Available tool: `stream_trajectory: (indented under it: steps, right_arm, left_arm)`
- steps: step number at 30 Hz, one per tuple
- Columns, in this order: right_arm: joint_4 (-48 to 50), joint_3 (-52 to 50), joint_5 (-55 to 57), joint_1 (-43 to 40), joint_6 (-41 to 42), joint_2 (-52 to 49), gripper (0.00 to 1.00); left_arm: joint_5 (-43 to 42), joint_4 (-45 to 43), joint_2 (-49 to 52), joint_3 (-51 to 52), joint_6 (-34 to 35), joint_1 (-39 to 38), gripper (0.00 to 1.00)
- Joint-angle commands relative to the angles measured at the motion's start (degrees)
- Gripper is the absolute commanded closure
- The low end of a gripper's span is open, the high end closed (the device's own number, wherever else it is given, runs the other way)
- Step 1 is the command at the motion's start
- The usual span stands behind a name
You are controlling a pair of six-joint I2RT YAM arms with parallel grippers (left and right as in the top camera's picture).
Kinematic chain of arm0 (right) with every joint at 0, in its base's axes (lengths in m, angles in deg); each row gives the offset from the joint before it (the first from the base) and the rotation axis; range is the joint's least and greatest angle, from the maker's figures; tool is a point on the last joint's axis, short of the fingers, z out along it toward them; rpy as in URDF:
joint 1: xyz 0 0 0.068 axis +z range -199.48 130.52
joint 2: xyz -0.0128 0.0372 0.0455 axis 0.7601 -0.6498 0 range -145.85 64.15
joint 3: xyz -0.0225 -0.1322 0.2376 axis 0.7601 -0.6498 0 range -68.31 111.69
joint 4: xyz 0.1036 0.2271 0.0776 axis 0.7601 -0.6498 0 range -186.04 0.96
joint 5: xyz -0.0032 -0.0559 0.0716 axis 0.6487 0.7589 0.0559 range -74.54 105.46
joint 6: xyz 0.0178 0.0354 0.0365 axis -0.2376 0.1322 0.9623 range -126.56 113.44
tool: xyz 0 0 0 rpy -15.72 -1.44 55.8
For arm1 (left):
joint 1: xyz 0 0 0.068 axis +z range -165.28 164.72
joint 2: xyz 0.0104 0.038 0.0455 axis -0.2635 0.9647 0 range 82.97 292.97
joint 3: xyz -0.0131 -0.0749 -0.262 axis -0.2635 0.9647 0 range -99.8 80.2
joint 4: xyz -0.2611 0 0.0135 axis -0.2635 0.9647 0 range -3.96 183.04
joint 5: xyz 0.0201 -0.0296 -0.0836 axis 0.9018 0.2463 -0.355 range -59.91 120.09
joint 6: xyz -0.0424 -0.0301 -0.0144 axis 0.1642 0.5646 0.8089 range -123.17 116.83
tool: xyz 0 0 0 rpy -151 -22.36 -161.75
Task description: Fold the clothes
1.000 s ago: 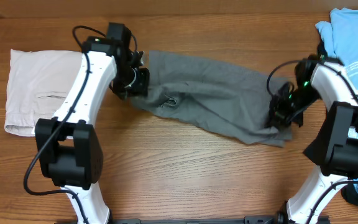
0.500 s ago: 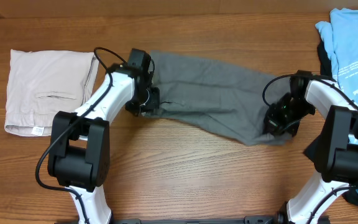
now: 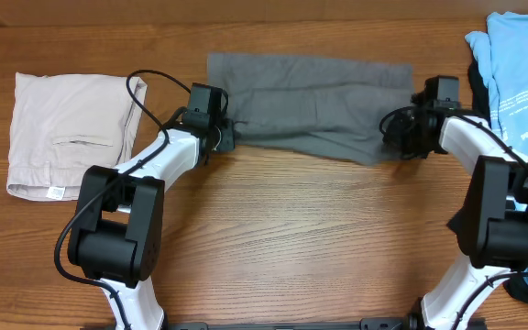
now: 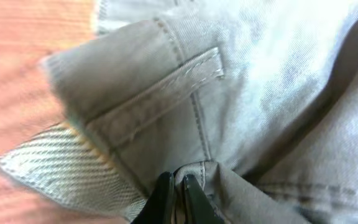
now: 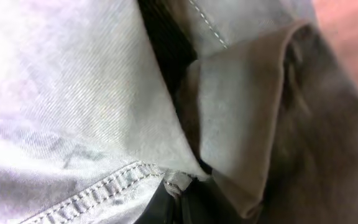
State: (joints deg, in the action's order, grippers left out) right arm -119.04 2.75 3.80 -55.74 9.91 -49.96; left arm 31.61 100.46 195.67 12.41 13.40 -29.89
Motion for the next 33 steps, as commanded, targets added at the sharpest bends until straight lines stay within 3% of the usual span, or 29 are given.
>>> stream_trajectory:
  steps: [1, 9, 13, 18, 26, 33]
  right_arm:
    - [1.66, 0.0, 3.89, 0.0, -0.39, -1.6, 0.96]
    - [-10.93, 12.66, 2.82, -0.02, -5.03, 5.01, 0.96]
    - [-22.25, 20.41, 2.62, -0.02, -6.08, 11.5, 0.96]
    - [-37.7, 22.25, 2.64, -0.17, -6.08, 17.77, 0.96]
    - [-53.9, 20.81, 2.64, -0.17, -6.03, 18.91, 0.96]
    - [-56.63, 10.38, 2.62, -0.17, -5.88, 18.91, 0.96]
  left_arm:
    - [7.02, -2.4, 0.42, -0.2, -0.79, 1.68, 0.96]
    - [7.02, 12.72, -4.57, -13.73, -6.12, 1.84, 0.96]
    - [6.01, 24.74, -9.09, -22.4, -5.99, 1.81, 0.96]
    - [4.42, 39.52, -15.52, -28.79, -3.76, 1.84, 0.96]
    - [4.39, 55.12, -17.84, -27.71, 0.26, 1.84, 0.96]
    - [4.22, 55.08, -17.14, -15.87, 3.72, 1.84, 0.96]
